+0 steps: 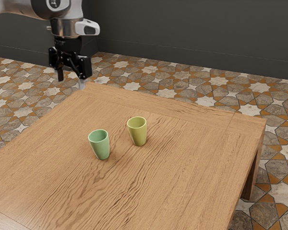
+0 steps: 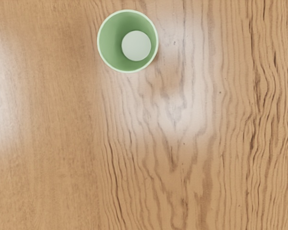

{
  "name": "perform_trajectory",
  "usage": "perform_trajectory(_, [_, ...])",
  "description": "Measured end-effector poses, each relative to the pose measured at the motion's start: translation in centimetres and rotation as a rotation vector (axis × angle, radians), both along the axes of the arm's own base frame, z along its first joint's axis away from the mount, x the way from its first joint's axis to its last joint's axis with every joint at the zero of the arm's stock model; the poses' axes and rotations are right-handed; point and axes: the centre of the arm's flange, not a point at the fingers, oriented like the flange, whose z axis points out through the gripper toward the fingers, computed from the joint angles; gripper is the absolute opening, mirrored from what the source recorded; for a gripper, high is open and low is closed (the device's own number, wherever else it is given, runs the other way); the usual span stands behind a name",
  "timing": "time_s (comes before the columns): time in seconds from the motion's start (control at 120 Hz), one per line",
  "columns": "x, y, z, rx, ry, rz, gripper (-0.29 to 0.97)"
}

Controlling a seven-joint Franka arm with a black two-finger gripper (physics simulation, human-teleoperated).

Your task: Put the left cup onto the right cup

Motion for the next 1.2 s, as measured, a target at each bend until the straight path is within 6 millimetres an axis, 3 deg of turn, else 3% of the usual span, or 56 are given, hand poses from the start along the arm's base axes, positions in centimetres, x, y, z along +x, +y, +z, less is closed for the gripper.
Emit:
perform_trajectory(0.175, [0.1, 0.4, -1.7, -0.006, 0.015, 0.003, 0.68])
perform_trajectory(0.417, [0.0, 3.0, -11.1, 0.006, 0.079, 0.026, 0.68])
perform_trajectory(0.608, [0.1, 3.6, -15.6, 0.0, 0.036, 0.025, 0.68])
perform_trajectory(0.717, [1.5, 3.8, -16.6, 0.0, -0.017, 0.022, 0.68])
perform_trajectory(0.817, [4.8, 5.4, -17.1, 0.01, -0.067, 0.041, 0.68])
perform_trajectory(0.958, [8.9, 5.5, -17.1, -0.001, -0.12, 0.038, 0.68])
perform_trajectory(1.108, [9.5, 6.7, -18.4, -0.02, -0.108, 0.057, 0.68])
perform_trajectory(1.2, [8.7, 7.4, -21.0, -0.035, -0.066, 0.074, 0.68])
